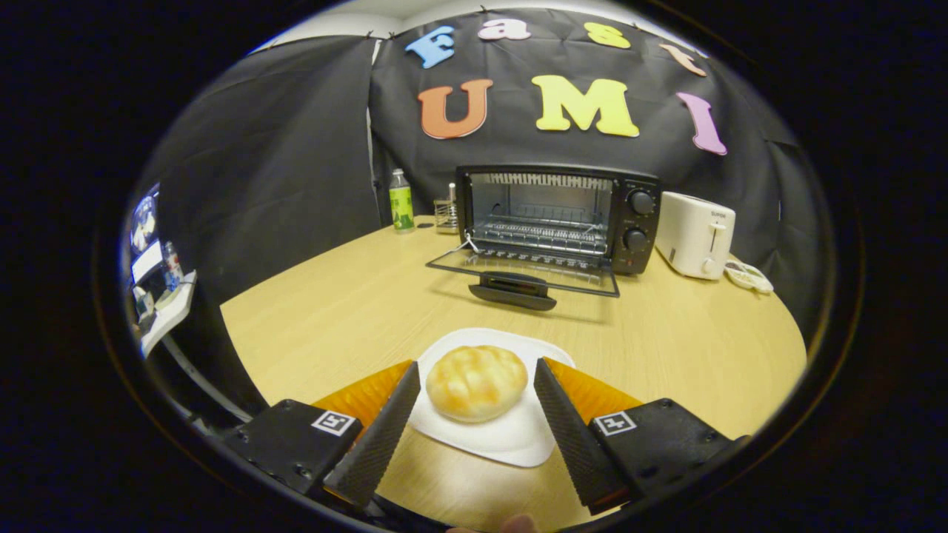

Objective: Open the toaster oven, put the food inside, and close the toaster oven door.

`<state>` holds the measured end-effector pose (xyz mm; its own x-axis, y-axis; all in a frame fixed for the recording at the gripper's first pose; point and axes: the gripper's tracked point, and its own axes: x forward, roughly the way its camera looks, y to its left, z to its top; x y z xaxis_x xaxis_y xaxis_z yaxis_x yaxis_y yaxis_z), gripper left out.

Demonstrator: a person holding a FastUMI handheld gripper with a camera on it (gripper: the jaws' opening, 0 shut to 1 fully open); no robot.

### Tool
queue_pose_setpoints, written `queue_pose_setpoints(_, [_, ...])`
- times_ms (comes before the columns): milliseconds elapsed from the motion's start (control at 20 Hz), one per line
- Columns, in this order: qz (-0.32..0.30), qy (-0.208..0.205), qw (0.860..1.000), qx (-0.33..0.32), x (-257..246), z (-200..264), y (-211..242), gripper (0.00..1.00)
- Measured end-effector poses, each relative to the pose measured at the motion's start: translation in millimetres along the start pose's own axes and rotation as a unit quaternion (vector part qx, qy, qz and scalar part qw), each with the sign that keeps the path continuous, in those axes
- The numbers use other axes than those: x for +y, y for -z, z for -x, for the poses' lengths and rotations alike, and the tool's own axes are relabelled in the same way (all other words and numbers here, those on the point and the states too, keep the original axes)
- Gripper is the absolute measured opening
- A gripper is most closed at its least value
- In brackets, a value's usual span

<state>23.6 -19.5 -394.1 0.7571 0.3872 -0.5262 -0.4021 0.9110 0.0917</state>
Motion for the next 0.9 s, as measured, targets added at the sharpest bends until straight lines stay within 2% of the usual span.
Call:
queue_pose_setpoints(350, [0.027,0.006,0.999,0.030,2.6,-15.0,13.0,1.00])
queue_pose_setpoints(650, [0.013,0.000,1.000,0.025,-0.3,-10.5,7.0,0.79])
queue_pose_setpoints(900, [-0.025,-0.013,1.000,-0.012,-6.7,5.7,-22.8,0.55])
